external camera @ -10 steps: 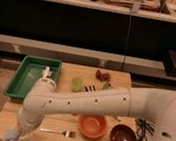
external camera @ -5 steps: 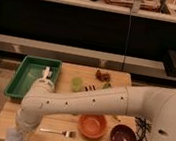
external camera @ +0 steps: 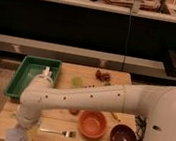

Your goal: Place towel in paper cup

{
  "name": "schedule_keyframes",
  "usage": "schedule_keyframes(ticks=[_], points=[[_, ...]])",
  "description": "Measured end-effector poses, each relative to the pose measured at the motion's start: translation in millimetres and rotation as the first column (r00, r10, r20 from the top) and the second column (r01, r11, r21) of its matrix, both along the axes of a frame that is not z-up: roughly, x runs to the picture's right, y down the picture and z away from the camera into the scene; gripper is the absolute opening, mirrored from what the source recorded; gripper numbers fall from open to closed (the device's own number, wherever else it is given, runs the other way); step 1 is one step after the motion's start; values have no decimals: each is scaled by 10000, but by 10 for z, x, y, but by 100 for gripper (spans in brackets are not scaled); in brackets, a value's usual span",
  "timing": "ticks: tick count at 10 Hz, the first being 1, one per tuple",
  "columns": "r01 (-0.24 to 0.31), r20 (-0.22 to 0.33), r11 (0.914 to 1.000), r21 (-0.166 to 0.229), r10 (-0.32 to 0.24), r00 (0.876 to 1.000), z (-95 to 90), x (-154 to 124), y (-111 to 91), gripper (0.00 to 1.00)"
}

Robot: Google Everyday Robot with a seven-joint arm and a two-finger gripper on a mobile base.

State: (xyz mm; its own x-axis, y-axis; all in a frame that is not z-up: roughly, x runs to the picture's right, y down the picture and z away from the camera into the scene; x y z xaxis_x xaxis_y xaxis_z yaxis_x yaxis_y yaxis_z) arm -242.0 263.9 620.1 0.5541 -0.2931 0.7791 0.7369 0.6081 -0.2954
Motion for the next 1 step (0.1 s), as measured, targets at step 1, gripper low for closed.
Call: schedule_keyframes(ticks=[1], points=[[-124, -34, 9997, -223, 124, 9999, 43, 53, -33, 80]])
